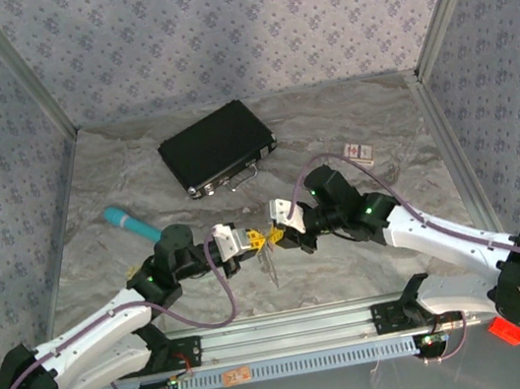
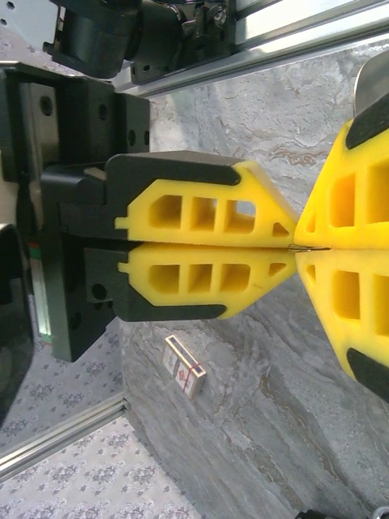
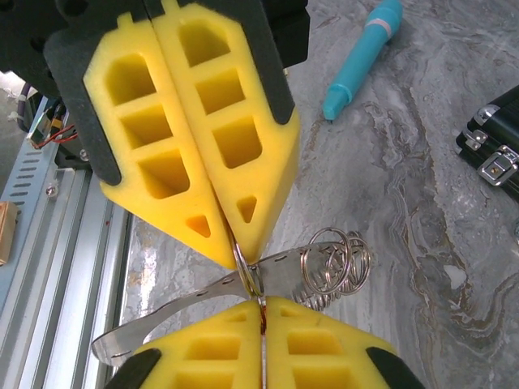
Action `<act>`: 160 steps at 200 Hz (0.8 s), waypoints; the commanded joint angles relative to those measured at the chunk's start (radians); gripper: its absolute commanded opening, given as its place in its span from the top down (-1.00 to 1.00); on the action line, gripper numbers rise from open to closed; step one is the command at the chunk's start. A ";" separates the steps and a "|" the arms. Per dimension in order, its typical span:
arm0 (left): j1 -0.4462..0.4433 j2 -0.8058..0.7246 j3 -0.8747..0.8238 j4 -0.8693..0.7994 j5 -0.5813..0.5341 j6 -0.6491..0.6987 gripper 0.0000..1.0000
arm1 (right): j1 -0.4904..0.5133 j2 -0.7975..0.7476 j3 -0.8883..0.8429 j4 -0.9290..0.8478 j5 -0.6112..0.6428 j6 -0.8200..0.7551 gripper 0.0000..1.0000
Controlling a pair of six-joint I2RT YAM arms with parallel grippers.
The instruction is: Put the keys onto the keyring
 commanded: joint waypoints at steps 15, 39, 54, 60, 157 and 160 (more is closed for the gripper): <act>-0.002 -0.021 -0.001 0.104 0.034 -0.028 1.00 | 0.011 0.030 -0.002 0.009 -0.005 0.009 0.65; -0.002 -0.015 -0.006 0.112 0.035 -0.032 1.00 | 0.012 0.016 -0.002 0.015 -0.011 0.011 0.59; -0.003 -0.011 -0.012 0.120 0.033 -0.035 1.00 | 0.009 -0.004 -0.006 0.025 -0.003 0.014 0.53; -0.002 -0.010 -0.013 0.122 0.033 -0.038 1.00 | 0.009 -0.014 -0.009 0.032 0.003 0.015 0.51; -0.002 -0.006 -0.026 0.148 0.039 -0.059 1.00 | 0.016 -0.026 -0.035 0.139 -0.014 0.038 0.48; -0.002 -0.005 -0.026 0.148 0.039 -0.059 1.00 | 0.016 -0.026 -0.035 0.140 -0.014 0.039 0.50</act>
